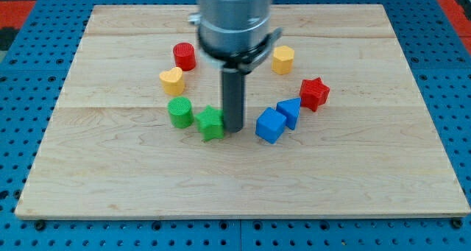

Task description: Move the hexagon above the blue triangle

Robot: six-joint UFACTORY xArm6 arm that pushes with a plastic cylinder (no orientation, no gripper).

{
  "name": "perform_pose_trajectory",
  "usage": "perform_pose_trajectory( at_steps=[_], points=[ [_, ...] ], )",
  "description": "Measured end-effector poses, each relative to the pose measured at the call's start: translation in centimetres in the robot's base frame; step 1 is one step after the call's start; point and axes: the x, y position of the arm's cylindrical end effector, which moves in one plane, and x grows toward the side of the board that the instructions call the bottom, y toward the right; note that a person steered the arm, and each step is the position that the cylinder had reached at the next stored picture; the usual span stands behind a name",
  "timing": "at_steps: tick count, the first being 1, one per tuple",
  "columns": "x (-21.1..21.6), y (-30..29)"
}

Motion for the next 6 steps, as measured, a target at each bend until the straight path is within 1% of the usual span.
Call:
perform_pose_trajectory(
  at_steps=[1,2,3,4,5,6],
  points=[
    [1.1,0.3],
    [3.5,0.8],
    [5.6,7.2],
    [3.1,12.6],
    [-0.2,11.4],
    [-1.4,10.2]
  ],
)
